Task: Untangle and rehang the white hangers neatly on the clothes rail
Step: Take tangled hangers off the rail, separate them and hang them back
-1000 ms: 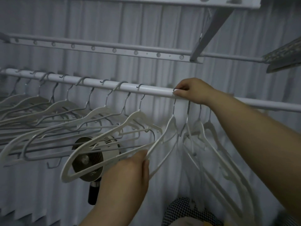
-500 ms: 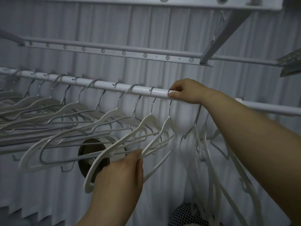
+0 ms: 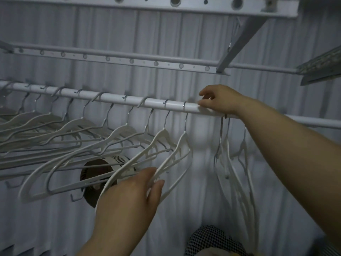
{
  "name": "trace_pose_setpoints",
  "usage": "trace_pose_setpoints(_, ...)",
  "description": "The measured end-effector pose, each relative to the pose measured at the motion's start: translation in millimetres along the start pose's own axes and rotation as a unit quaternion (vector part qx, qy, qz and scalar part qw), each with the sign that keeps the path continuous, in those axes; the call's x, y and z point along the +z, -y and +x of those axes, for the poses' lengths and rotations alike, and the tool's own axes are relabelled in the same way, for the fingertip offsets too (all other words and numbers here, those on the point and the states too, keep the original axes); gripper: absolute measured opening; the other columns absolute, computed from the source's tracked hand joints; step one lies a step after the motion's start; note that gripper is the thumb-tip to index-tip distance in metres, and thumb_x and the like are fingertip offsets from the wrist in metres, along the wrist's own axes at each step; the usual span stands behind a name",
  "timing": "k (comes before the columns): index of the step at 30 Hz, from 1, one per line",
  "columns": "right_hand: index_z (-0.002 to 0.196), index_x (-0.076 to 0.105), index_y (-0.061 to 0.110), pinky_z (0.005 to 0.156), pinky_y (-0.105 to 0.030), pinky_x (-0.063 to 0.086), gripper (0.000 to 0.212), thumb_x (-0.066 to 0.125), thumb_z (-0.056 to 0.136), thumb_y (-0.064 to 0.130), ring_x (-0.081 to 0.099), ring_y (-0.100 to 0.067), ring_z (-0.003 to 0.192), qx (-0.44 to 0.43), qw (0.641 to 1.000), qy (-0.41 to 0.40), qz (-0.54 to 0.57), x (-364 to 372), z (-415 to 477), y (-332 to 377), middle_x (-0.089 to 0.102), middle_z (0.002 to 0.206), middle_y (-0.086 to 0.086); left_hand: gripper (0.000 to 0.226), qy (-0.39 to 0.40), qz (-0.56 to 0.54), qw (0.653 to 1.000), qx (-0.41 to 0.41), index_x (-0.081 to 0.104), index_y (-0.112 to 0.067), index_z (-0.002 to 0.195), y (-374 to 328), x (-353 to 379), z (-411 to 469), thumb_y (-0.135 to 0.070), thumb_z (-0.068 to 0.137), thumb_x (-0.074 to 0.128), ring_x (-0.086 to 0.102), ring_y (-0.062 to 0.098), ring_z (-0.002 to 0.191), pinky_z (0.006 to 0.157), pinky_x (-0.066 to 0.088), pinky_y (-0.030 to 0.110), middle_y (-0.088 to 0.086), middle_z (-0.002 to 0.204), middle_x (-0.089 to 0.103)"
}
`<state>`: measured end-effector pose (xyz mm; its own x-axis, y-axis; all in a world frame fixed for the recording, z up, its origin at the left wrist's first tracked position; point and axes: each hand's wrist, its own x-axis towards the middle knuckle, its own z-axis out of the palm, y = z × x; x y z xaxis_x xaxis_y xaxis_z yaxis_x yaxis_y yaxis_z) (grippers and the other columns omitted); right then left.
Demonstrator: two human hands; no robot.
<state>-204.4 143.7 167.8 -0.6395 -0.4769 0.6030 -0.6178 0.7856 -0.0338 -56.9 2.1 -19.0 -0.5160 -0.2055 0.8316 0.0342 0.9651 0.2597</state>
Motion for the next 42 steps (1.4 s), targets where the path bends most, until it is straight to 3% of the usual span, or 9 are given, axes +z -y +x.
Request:
trace_pose_setpoints(4,0.128,0.05,0.015,0.102,-0.035,0.036,0.041,0.051,0.091,0.03,0.05,-0.024,0.12,0.038,0.998,-0.047,0.013,-13,-12,-19,0.056,0.13,-0.005,0.047,-0.038,-0.007,0.999,0.035,0.071,-0.016,0.088,-2,-3,-4,-0.049,0.076,0.04,0.07,0.019,0.077,0.061,0.054,0.026,-0.002,0.084,0.074)
trace_pose_setpoints(7,0.125,0.054,0.01,0.1,-0.032,0.038,0.037,0.053,0.091,0.025,0.051,-0.025,0.119,0.058,0.997,-0.052,0.028,-18,-23,-36,0.056,0.131,-0.01,0.061,-0.081,-0.064,0.99,0.101,0.07,-0.016,0.091,-18,-8,-2,-0.056,0.09,0.024,0.054,0.01,0.09,0.08,0.04,0.023,-0.001,0.089,0.072)
trace_pose_setpoints(11,0.12,0.058,0.01,0.084,-0.027,0.039,0.033,0.053,0.091,0.023,0.053,-0.02,0.104,0.049,0.998,-0.008,0.046,-14,-33,-44,0.058,0.127,-0.01,0.063,-0.052,-0.07,0.987,0.137,0.07,-0.026,0.089,-43,0,-7,-0.064,0.087,0.019,0.057,0.006,0.084,0.072,0.043,0.018,-0.012,0.08,0.072)
trace_pose_setpoints(15,0.125,0.055,0.012,0.096,-0.026,0.038,0.038,0.056,0.089,0.021,0.054,-0.023,0.116,0.039,0.997,-0.011,0.064,-11,-30,-43,0.058,0.127,-0.009,0.046,0.029,-0.085,0.993,0.074,0.069,-0.031,0.091,-52,9,-11,-0.064,0.066,0.05,0.067,-0.003,0.063,0.048,0.048,0.014,-0.018,0.073,0.071)
trace_pose_setpoints(19,0.119,0.06,0.016,0.098,-0.03,0.039,0.031,0.056,0.088,0.022,0.053,-0.023,0.116,0.027,0.999,-0.005,0.033,-7,-24,-44,0.06,0.125,-0.006,0.03,0.049,-0.03,0.998,0.012,0.053,-0.037,0.117,-55,17,-4,-0.039,0.088,0.048,0.066,0.001,0.087,0.07,0.051,0.023,-0.014,0.097,0.071)
trace_pose_setpoints(24,0.114,0.064,0.016,0.101,-0.036,0.042,0.028,0.057,0.087,0.024,0.054,-0.023,0.114,0.014,1.0,-0.012,0.015,-5,-18,-42,0.062,0.121,-0.005,0.028,0.015,-0.036,0.998,0.039,0.073,-0.024,0.074,-41,30,-7,-0.034,0.064,0.049,0.054,0.01,0.029,0.025,0.036,0.022,-0.003,0.037,0.059)
trace_pose_setpoints(33,0.113,0.063,0.018,0.095,-0.031,0.041,0.028,0.056,0.088,0.027,0.055,-0.021,0.111,-0.005,0.999,-0.015,0.034,4,-7,-31,0.062,0.12,-0.004,0.016,-0.074,-0.029,0.995,0.055,0.048,-0.031,0.081,-32,22,-5,-0.033,0.068,0.039,0.054,0.009,0.029,0.024,0.034,0.02,-0.005,0.036,0.059)
trace_pose_setpoints(38,0.115,0.062,0.017,0.09,-0.028,0.04,0.029,0.055,0.089,0.027,0.054,-0.021,0.111,-0.006,0.999,-0.013,0.036,5,-6,-27,0.062,0.119,-0.004,0.033,-0.056,-0.018,0.997,0.053,0.071,-0.023,0.073,-28,23,-5,-0.033,0.068,0.04,0.054,0.008,0.028,0.025,0.036,0.023,-0.004,0.037,0.059)
trace_pose_setpoints(42,0.122,0.057,0.017,0.094,-0.028,0.039,0.035,0.054,0.09,0.028,0.053,-0.021,0.116,0.011,0.999,-0.022,0.041,0,-11,-26,0.059,0.126,-0.003,0.017,0.018,-0.083,0.996,0.01,0.072,-0.026,0.089,-23,19,-7,-0.027,0.073,0.068,0.063,0.009,0.044,0.038,0.029,0.015,-0.01,0.053,0.067)
